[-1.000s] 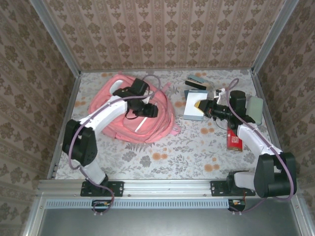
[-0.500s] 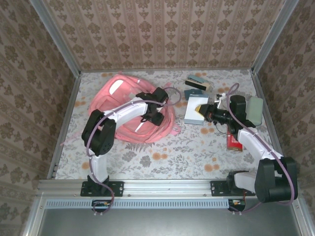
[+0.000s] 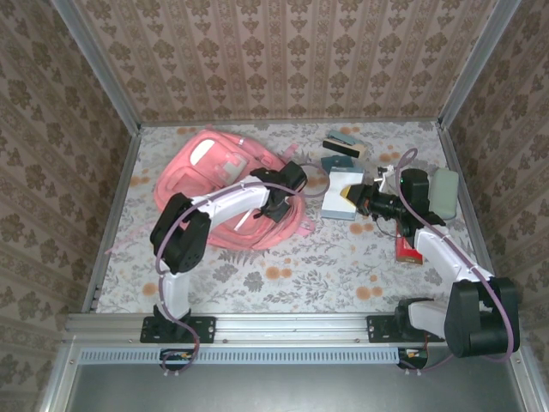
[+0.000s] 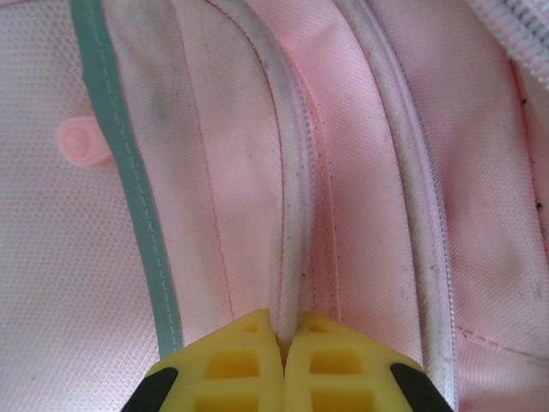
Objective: Pack the student bag
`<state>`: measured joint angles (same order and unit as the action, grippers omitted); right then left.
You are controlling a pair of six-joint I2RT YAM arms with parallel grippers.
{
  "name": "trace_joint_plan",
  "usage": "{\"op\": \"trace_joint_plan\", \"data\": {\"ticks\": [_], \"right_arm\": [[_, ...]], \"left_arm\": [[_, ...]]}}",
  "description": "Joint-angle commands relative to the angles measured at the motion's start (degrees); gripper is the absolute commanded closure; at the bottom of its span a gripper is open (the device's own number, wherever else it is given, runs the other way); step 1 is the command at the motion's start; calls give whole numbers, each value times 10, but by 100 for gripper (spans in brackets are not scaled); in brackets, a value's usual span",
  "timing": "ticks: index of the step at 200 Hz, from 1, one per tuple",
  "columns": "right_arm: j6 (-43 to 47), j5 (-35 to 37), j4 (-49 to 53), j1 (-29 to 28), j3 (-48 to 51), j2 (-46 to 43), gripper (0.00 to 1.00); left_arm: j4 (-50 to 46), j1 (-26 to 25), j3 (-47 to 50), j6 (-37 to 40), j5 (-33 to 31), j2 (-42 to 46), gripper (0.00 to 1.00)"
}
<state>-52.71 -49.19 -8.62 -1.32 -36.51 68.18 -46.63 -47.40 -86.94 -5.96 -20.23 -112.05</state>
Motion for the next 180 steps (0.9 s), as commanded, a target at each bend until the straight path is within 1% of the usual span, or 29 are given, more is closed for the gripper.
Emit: {"op": "trace_joint_plan", "data": {"ticks": [1, 47, 70, 110, 116, 142, 180], "right_arm": [[-18, 14, -29, -14, 2, -14, 100], [-49, 52, -71, -79, -4, 11, 100], [-82, 76, -119, -118, -6, 43, 100], [-134, 149, -184, -179, -43, 111, 100], [-141, 157, -193, -187, -52, 137, 100], [-165, 185, -224, -222, -102, 204, 100], [-201, 200, -276, -263, -189, 315, 100]], "left_arm": [[-48, 9, -38, -6, -45, 62, 100], [-107, 44, -125, -23, 0, 112, 100], [-123, 73, -168, -25, 49, 123, 100], [-149, 108, -247, -31, 136, 126, 100], [-150, 114, -257, -32, 151, 126, 100], [-145, 134, -276, -42, 213, 135, 100], [-127, 157, -283, -53, 290, 148, 100]]}}
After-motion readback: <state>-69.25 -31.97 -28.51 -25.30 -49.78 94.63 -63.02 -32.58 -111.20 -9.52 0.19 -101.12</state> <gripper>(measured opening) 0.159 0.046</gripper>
